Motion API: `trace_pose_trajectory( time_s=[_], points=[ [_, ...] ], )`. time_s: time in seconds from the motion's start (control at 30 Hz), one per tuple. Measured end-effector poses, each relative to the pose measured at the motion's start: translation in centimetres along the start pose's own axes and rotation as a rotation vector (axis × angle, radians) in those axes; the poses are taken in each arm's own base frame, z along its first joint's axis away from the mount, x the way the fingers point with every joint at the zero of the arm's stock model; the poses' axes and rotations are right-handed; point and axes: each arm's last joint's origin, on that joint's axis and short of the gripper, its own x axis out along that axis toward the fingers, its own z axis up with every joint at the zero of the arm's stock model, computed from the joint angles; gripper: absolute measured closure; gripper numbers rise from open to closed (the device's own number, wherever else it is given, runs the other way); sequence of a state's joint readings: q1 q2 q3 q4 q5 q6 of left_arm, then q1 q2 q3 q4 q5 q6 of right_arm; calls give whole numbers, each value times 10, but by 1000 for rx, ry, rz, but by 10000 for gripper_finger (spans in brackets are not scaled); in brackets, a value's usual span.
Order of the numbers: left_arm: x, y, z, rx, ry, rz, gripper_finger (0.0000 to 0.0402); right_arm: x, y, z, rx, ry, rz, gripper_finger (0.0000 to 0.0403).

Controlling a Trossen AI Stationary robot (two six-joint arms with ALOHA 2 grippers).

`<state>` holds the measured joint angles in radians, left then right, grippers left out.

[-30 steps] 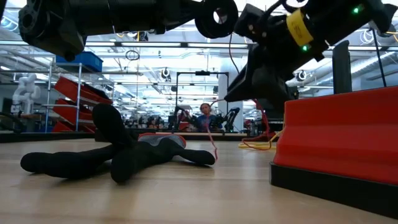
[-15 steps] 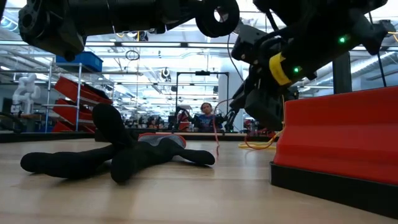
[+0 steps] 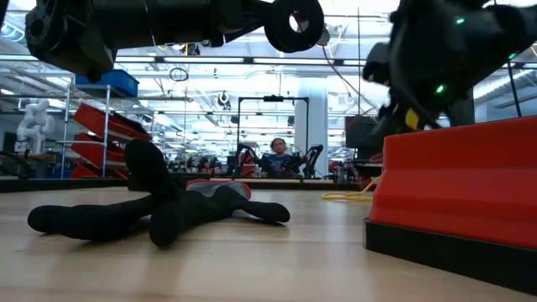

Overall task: Coil cords
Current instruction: Coil the red wire onto the black spool

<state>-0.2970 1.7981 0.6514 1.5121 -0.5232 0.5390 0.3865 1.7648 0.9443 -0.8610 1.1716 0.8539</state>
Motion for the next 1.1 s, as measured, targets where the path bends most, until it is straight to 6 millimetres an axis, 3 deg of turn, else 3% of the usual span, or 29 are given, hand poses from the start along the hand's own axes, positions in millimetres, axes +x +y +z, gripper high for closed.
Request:
trace_pose_trajectory(
  time_s=[0.2,0.37,0.67,1.1],
  points=[
    [0,0,0,-5,2,-7,401,-14,-34,-6,78,101,-10,325],
    [0,0,0,-5,0,-9,401,-28,-46,-9,115,127,30,325],
    [0,0,0,-5,0,-9,401,-42,-47,-26,119,300,92,325],
    [0,0,0,-6,0,-9,401,-68,-31,-65,317,126,187,325]
  ],
)
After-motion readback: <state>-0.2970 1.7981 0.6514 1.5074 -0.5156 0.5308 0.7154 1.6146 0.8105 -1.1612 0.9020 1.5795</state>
